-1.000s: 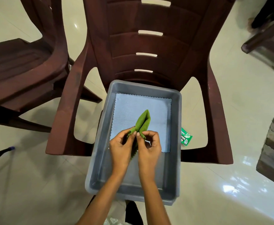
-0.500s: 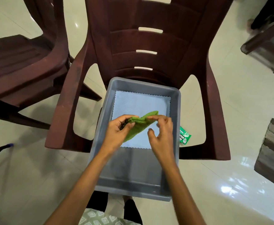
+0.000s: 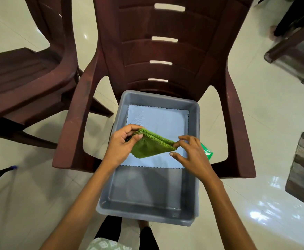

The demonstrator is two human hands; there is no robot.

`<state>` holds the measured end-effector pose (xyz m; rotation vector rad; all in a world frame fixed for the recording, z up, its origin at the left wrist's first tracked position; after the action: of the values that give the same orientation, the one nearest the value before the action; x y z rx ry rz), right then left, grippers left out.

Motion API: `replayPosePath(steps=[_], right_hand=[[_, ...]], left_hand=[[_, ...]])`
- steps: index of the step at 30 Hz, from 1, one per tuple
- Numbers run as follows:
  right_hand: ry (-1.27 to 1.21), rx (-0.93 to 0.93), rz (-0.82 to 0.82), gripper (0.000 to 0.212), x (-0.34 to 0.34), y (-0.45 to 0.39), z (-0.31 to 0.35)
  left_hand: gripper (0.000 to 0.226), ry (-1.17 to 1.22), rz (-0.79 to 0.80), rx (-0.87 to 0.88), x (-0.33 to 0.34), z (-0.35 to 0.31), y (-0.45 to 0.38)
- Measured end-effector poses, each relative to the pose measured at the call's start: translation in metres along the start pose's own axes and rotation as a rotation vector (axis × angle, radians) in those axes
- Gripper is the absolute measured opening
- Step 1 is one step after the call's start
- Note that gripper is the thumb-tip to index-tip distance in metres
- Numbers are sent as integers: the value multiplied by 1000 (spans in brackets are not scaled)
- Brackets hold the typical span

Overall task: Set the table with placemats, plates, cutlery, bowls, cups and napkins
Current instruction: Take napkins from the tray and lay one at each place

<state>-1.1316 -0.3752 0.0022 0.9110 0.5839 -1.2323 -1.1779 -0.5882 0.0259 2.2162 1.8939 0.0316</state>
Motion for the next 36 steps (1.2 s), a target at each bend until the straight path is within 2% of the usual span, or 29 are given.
replayPosePath(steps=[2, 5, 8, 9, 10, 12, 15, 17, 19, 20, 22, 24, 26, 28, 31, 34, 35, 36], right_hand=[[-58, 21, -22, 18, -6, 0, -2], [-382, 48, -96, 27, -18, 0, 3], [-696, 85, -13, 43, -18, 6, 8], [-748, 91, 22, 47, -18, 7, 9], [-756, 90, 45, 44, -17, 9, 11], [-742, 68, 12, 25, -22, 10, 17], [-1035, 121, -166, 15, -27, 14, 30], [-1124, 191, -350, 11, -27, 18, 47], [-949, 253, -543, 8, -33, 24, 67], [-864, 276, -619, 10, -36, 27, 77], [-775, 284, -711, 13, -48, 25, 100], [-747, 260, -746, 15, -63, 20, 123], [-744, 204, -692, 13, -77, 11, 154], [-717, 108, -614, 13, -88, 5, 190], [-766, -24, -461, 21, -89, -4, 261], [-988, -48, -261, 5, -68, -18, 324], [-1050, -20, -181, 15, -61, -17, 329], [-1083, -37, -53, 30, -43, -21, 360]], left_hand=[[28, -5, -18, -23, 4, 4, 2], [26, 44, -74, -30, 2, 0, 5], [1, -17, -46, 79, 0, -10, 7], [7, -84, -42, 132, 0, -15, 10], [11, -156, -37, 186, 1, -19, 13], [12, -249, -90, 299, 2, -32, 17], [21, -217, -296, 368, -2, -51, 25], [22, -95, -440, 306, -8, -59, 27], [12, 139, -503, 165, -12, -65, 25], [16, 261, -513, 68, -15, -65, 24], [37, 453, -460, -150, -25, -63, 21], [45, 555, -307, -301, -35, -69, 22], [23, 588, -182, -372, -56, -84, 31], [9, 551, -180, -381, -87, -98, 41], [9, 460, -346, -271, -158, -123, 58], [17, 322, -528, -101, -220, -149, 75], [22, 306, -560, -78, -223, -150, 81], [27, 283, -651, -45, -254, -151, 95]])
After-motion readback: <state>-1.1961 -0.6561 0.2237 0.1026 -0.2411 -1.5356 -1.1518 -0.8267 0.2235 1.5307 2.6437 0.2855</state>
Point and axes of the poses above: each hand's wrist, its own y-axis away from the middle knuckle, its own x-axis out of the palm, z = x × y, the point moved 7 cm from there along -y, towards the middle knuckle, and after that the axes turned 2 degrees about -z, right-handed, at the moved point
